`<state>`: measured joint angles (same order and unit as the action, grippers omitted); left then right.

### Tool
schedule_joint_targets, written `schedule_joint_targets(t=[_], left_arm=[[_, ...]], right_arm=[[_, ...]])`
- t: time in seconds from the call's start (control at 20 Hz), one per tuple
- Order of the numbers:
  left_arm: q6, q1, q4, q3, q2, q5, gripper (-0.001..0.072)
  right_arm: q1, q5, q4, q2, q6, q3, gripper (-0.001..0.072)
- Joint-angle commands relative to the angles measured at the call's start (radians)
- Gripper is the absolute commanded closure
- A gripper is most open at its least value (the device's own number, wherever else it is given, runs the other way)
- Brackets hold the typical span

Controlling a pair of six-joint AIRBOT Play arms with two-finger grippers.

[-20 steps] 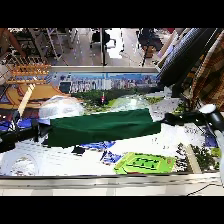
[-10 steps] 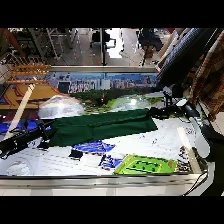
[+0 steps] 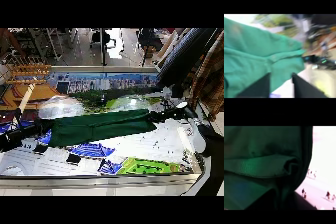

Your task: Fold the clothes and pants, and hang the long-sleeved shirts on hangers.

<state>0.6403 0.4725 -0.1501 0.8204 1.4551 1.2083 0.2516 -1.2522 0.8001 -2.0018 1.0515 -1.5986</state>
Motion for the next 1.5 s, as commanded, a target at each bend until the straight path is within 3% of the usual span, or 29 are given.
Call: schedule_joint_targets(t=[0.0,0.05,0.2,0.35,0.55,0.7,0.85,0.95,1.15,1.2,1.25,1.3,1.35,1.45], left_arm=[[0.001,-0.072,-0.215,0.032,-0.029,-0.101,0.0642],[0.024,-0.111,-0.309,0.049,-0.029,-0.126,0.0698],[0.12,-0.257,-0.49,0.06,-0.024,-0.252,0.0698],[0.21,-0.386,-0.565,0.06,0.032,-0.321,0.0699],[0.303,-0.482,-0.583,0.088,0.119,-0.406,0.0699],[0.307,-0.454,-0.584,0.191,0.089,-0.256,0.0698],[0.372,-0.337,-0.584,0.346,-0.039,-0.01,0.0697],[0.409,-0.233,-0.583,0.413,-0.15,0.097,0.0697],[0.409,-0.066,-0.584,0.42,-0.337,0.157,0.0697],[0.408,-0.051,-0.584,0.42,-0.353,0.177,0.0697],[0.408,-0.05,-0.584,0.418,-0.356,0.194,0.0697],[0.408,-0.057,-0.583,0.407,-0.351,0.198,0.0697],[0.407,-0.074,-0.584,0.386,-0.341,0.191,0.0697],[0.401,-0.13,-0.584,0.316,-0.307,0.154,0.0697]], right_arm=[[-0.035,-0.079,0.002,-0.023,-0.026,-0.071,0.0694],[-0.032,-0.096,0.046,0.004,0.001,-0.098,0.0696],[-0.025,-0.114,0.338,0.148,0.12,-0.116,0.0696],[-0.025,-0.151,0.542,0.298,0.195,-0.115,0.0696],[-0.063,-0.153,0.465,0.448,0.213,-0.116,0.0696],[-0.188,-0.142,0.293,0.492,0.257,-0.116,0.0696],[-0.43,-0.042,0.274,0.473,0.363,-0.109,0.0696],[-0.632,0.125,0.277,0.426,0.407,-0.104,0.0695],[-0.949,0.524,0.269,0.23,0.433,-0.106,0.0692],[-0.998,0.571,0.258,0.168,0.432,-0.115,0.0626],[-1.03,0.576,0.247,0.111,0.431,-0.138,0.0318],[-1.037,0.547,0.248,0.085,0.423,-0.163,0.0172],[-1.027,0.508,0.264,0.091,0.411,-0.184,0.0212],[-0.936,0.391,0.348,0.147,0.416,-0.23,0.0217]])
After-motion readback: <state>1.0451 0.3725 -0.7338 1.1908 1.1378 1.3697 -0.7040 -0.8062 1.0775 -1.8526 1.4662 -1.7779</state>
